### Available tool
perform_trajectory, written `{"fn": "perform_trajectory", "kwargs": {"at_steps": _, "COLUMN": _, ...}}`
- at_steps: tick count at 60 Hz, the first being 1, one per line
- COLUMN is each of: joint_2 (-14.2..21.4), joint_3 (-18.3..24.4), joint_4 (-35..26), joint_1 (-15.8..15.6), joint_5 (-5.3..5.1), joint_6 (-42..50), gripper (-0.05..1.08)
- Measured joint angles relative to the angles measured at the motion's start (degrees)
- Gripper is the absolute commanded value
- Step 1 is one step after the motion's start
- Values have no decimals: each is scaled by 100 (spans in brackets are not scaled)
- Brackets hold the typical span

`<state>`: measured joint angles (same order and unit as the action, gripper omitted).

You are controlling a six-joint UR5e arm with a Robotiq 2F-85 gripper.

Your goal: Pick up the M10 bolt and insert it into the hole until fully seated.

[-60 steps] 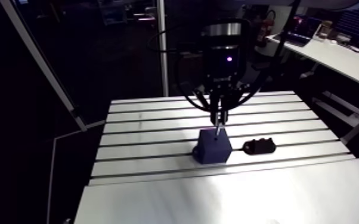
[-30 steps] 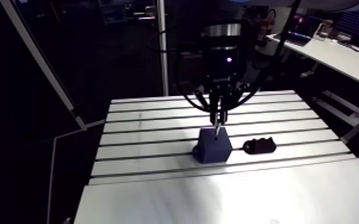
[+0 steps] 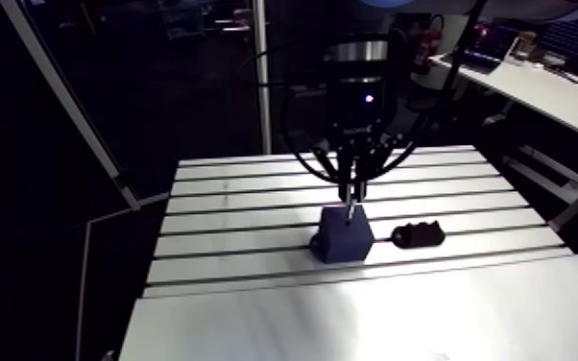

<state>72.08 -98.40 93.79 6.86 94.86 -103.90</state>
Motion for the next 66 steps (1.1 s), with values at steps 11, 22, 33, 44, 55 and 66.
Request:
{"fn": "perform_trajectory", "kwargs": {"at_steps": 11, "joint_2": -3, "joint_3": -16, "joint_4": 16, "joint_1": 3, "joint_5": 7, "joint_6": -3, "gripper": 108}}
{"fn": "perform_trajectory", "kwargs": {"at_steps": 22, "joint_2": -5, "joint_3": -28, "joint_4": 21, "joint_1": 5, "joint_5": 10, "joint_6": -4, "gripper": 108}}
{"fn": "perform_trajectory", "kwargs": {"at_steps": 33, "joint_2": -5, "joint_3": -45, "joint_4": 26, "joint_1": 6, "joint_5": 9, "joint_6": -9, "gripper": 108}}
{"fn": "perform_trajectory", "kwargs": {"at_steps": 44, "joint_2": -6, "joint_3": -65, "joint_4": 28, "joint_1": 12, "joint_5": 4, "joint_6": -10, "gripper": 108}}
{"fn": "perform_trajectory", "kwargs": {"at_steps": 55, "joint_2": -11, "joint_3": -80, "joint_4": 29, "joint_1": 23, "joint_5": -2, "joint_6": -7, "gripper": 108}}
{"fn": "perform_trajectory", "kwargs": {"at_steps": 66, "joint_2": -13, "joint_3": -93, "joint_4": 43, "joint_1": 31, "joint_5": -1, "joint_6": -10, "gripper": 108}}
